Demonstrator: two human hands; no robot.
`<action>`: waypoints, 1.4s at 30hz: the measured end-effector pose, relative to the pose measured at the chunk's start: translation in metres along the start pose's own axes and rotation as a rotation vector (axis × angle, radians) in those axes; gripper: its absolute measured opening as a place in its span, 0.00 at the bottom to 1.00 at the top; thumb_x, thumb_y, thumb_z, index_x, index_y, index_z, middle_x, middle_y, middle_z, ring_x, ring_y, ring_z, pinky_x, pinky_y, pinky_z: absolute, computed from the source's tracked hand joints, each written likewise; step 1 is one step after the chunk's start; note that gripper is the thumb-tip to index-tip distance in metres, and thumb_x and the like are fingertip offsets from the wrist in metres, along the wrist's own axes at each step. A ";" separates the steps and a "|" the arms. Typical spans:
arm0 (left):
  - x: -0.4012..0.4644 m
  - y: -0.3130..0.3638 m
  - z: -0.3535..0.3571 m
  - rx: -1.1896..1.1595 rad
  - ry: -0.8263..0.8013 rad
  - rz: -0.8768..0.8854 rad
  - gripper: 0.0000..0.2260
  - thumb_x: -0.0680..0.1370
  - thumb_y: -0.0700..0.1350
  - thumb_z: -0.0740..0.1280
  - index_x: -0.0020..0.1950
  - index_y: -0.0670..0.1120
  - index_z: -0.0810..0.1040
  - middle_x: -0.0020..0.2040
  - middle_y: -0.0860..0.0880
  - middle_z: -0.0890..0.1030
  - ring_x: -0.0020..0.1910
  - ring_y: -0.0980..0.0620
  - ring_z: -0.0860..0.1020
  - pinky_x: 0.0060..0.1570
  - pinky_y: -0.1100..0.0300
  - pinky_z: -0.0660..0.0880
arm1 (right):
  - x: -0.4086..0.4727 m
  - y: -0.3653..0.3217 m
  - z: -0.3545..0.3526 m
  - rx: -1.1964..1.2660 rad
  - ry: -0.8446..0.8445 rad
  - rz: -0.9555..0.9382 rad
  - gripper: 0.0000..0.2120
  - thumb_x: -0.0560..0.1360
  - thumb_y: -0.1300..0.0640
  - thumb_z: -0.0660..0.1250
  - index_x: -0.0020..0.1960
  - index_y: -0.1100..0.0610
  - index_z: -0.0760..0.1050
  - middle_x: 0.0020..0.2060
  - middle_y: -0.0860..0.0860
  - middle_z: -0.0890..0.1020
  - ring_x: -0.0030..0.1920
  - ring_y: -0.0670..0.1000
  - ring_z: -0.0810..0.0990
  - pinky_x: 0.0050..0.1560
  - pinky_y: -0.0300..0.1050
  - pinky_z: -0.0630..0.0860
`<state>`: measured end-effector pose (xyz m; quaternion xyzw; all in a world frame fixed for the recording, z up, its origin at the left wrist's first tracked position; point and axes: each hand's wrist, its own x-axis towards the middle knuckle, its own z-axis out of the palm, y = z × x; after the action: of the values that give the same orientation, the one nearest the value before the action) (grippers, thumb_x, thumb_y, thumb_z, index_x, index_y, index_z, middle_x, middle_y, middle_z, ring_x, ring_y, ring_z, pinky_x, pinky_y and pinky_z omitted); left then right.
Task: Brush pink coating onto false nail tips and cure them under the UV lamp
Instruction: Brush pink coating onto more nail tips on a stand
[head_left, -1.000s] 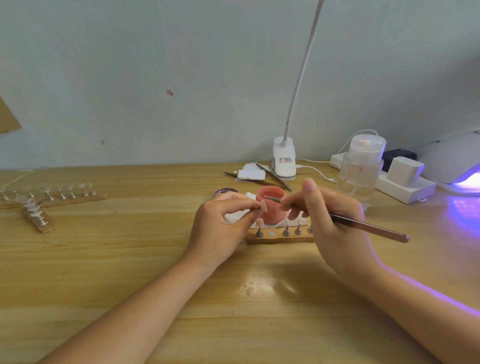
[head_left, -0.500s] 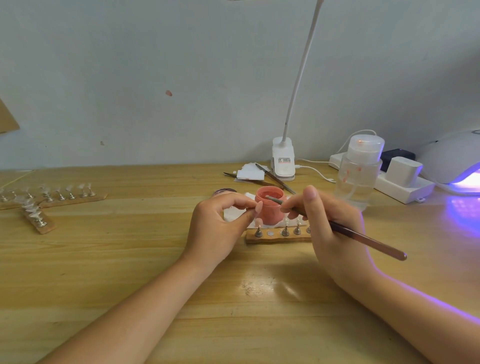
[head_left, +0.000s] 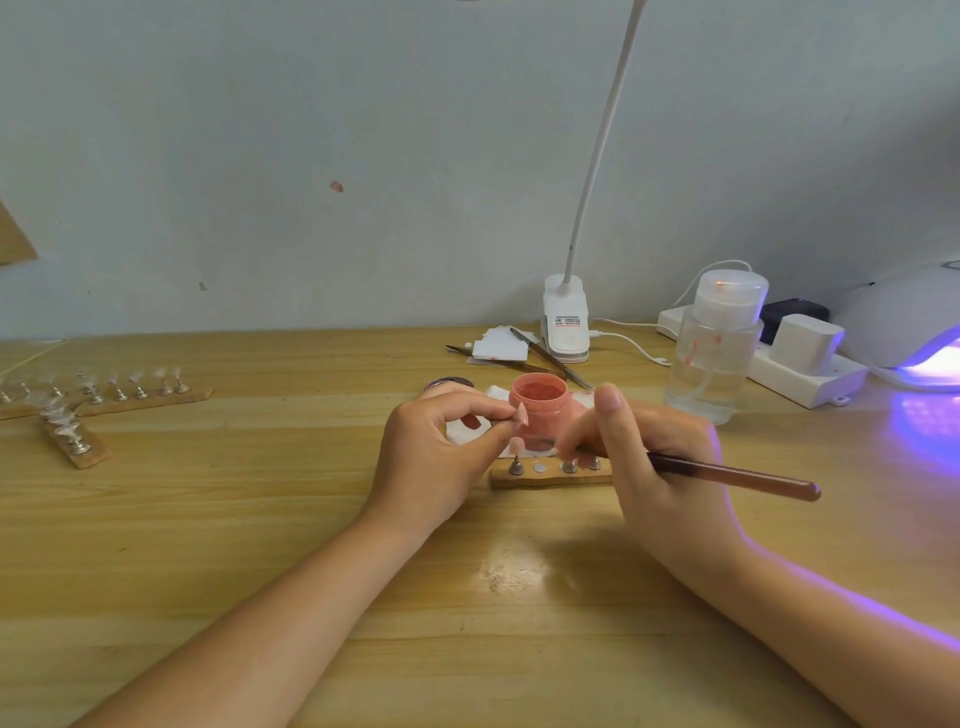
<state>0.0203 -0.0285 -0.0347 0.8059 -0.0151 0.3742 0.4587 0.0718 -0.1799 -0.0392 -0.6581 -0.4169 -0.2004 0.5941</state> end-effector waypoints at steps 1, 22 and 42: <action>0.000 0.000 0.000 0.006 -0.004 0.002 0.11 0.67 0.34 0.74 0.38 0.50 0.82 0.35 0.56 0.79 0.37 0.59 0.73 0.39 0.72 0.69 | 0.001 0.000 0.000 -0.018 -0.005 -0.020 0.23 0.78 0.50 0.55 0.35 0.61 0.80 0.34 0.45 0.82 0.38 0.41 0.81 0.39 0.41 0.77; 0.001 -0.002 0.000 0.048 -0.021 -0.016 0.13 0.68 0.37 0.73 0.35 0.55 0.78 0.35 0.56 0.79 0.36 0.62 0.72 0.40 0.76 0.66 | 0.001 0.000 0.000 0.081 0.033 0.063 0.23 0.77 0.50 0.57 0.33 0.63 0.80 0.30 0.49 0.82 0.34 0.44 0.80 0.36 0.40 0.75; 0.001 -0.001 0.001 0.042 -0.050 -0.034 0.09 0.68 0.37 0.74 0.35 0.52 0.79 0.35 0.58 0.79 0.36 0.63 0.73 0.40 0.77 0.65 | 0.001 0.000 0.001 0.041 -0.010 0.084 0.20 0.78 0.52 0.59 0.35 0.60 0.81 0.34 0.46 0.82 0.38 0.43 0.81 0.40 0.41 0.76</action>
<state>0.0218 -0.0285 -0.0349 0.8246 -0.0052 0.3464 0.4473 0.0720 -0.1789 -0.0380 -0.6636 -0.3959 -0.1637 0.6133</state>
